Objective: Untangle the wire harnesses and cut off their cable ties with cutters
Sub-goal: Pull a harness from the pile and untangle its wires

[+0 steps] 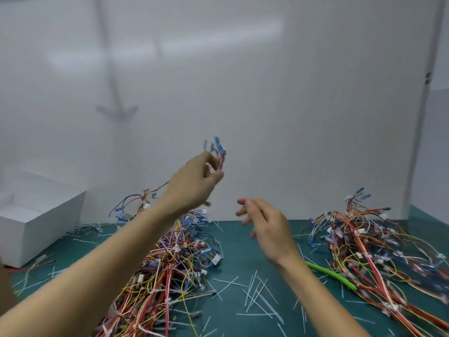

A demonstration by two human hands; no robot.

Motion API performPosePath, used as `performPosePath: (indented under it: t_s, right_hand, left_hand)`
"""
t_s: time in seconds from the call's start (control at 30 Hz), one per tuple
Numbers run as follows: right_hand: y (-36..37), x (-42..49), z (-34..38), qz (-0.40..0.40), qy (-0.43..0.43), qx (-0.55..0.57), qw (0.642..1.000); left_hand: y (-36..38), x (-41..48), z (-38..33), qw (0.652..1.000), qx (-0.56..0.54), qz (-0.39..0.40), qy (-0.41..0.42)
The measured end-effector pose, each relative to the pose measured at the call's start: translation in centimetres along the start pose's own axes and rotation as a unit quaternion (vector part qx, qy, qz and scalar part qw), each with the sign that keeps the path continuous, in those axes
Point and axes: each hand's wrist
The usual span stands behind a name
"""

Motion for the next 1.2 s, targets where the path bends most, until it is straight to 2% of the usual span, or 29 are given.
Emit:
performPosePath:
  t_s: [0.07,0.13,0.27,0.37,0.47,0.53,0.6,0.7,0.83,0.97,1.07,1.2]
  right_hand:
    - [0.8,0.4,2.2,0.059,0.068,0.141,0.986]
    - [1.4,0.5,3.6,0.072,0.112,0.203,0.970]
    - [2.7,0.6,4.0,0.015,0.188,0.251,0.949]
    - [3.1,0.9,3.6,-0.066,0.198,0.250,0.946]
    - [1.6,1.4,2.9,-0.122,0.185,0.210,0.952]
    - [0.0,1.8,2.7,-0.121,0.178,0.190,0.958]
    - [-1.6,2.1,2.7,-0.118,0.159,0.176,0.964]
    - [-3.5,2.3,2.7,-0.143,0.128,0.154,0.969]
    - [-5.0,2.5,2.7,-0.179,0.108,0.149,0.966]
    - [-5.9,2.8,2.9,-0.216,0.082,0.139,0.963]
    - [-7.3,3.1,3.3,-0.247,0.047,0.124,0.960]
    - [-8.9,3.3,4.4,-0.280,-0.038,0.087,0.955]
  left_hand:
    - [1.5,-0.8,-0.2,0.997,0.068,-0.014,0.025]
    - [2.5,-1.7,-0.1,0.993,0.103,-0.028,0.048]
    - [3.6,-3.9,-0.1,0.978,0.164,-0.046,0.117]
    - [3.8,-5.1,-0.2,0.975,0.156,0.015,0.157]
    - [3.4,-5.4,-0.6,0.985,0.017,0.134,0.103]
    - [3.0,-5.0,-0.8,0.987,0.007,0.142,0.078]
    - [2.8,-4.4,-0.5,0.990,0.046,0.110,0.071]
    - [2.4,-3.6,1.2,0.975,0.209,0.015,0.073]
    - [1.9,-2.2,5.7,0.965,0.250,-0.081,0.006]
    - [0.9,-1.2,10.7,0.941,0.321,-0.042,-0.092]
    - [0.2,-0.8,13.7,0.919,0.372,-0.017,-0.132]
    - [-0.3,-1.0,16.3,0.915,0.354,0.049,-0.187]
Point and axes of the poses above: each hand's wrist, its own x-axis towards the middle knuckle, its own y-axis out of the palm, z = x × y, and after that the axes turned 2 degrees about -z, right-handed
